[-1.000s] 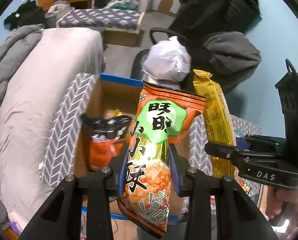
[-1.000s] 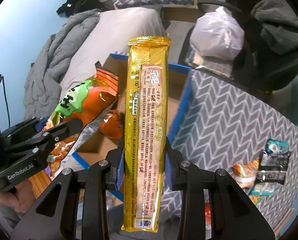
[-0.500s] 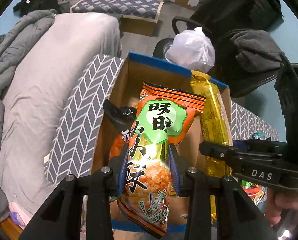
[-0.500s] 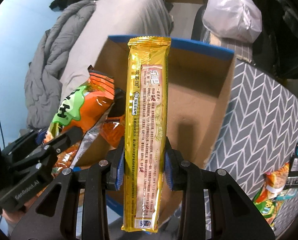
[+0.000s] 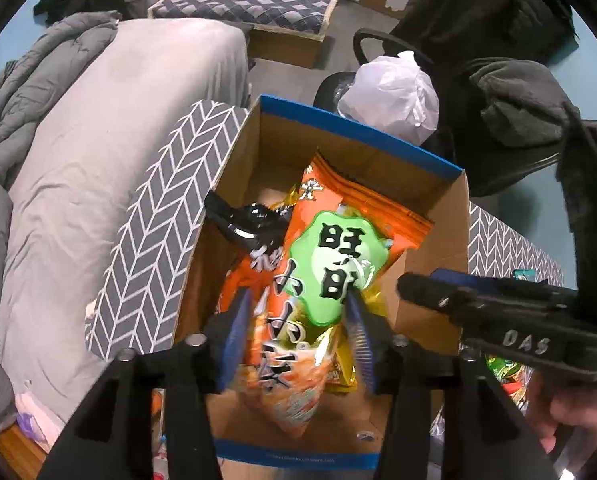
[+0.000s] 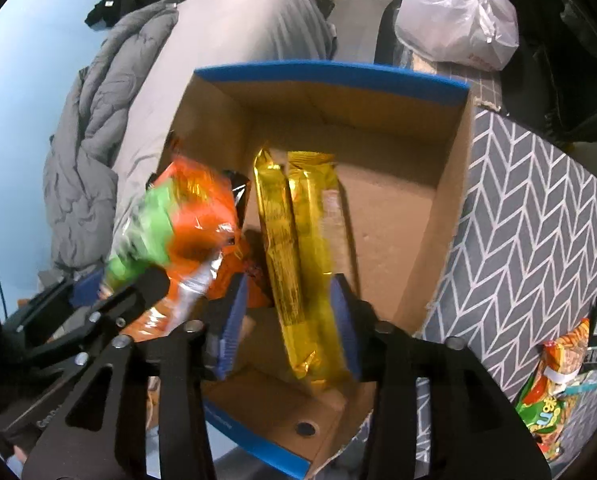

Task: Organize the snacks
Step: 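Open both tools to drop the snacks into the box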

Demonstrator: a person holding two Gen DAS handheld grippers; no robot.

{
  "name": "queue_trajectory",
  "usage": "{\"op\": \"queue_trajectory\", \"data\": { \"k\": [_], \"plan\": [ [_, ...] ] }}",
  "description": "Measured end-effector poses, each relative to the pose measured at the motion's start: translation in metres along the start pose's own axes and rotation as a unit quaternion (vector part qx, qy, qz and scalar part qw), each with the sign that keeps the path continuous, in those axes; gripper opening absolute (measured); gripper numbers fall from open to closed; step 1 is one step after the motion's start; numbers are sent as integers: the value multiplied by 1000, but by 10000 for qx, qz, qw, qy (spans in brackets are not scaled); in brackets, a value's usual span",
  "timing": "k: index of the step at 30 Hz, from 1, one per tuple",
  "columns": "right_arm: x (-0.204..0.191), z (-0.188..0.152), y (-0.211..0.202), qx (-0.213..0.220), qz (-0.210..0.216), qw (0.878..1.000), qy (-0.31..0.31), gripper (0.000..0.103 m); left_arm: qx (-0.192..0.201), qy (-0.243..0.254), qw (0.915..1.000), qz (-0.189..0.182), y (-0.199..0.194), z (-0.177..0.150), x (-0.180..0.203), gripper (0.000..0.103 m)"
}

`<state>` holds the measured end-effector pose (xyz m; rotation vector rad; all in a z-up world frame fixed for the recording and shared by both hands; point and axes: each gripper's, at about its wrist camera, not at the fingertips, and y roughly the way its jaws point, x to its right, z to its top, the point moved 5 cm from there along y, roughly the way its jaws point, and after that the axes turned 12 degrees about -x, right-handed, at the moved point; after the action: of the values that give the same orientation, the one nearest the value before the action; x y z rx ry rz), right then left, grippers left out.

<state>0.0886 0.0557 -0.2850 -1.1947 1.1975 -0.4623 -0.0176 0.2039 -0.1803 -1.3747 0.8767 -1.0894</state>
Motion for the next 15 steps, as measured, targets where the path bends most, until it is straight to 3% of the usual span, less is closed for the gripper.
{"op": "queue_trajectory", "data": {
  "k": [15],
  "plan": [
    [25, -19, -39, 304, -154, 9994, 45, 58, -31, -154, 9996, -228, -16, -17, 13, 55]
  ]
}}
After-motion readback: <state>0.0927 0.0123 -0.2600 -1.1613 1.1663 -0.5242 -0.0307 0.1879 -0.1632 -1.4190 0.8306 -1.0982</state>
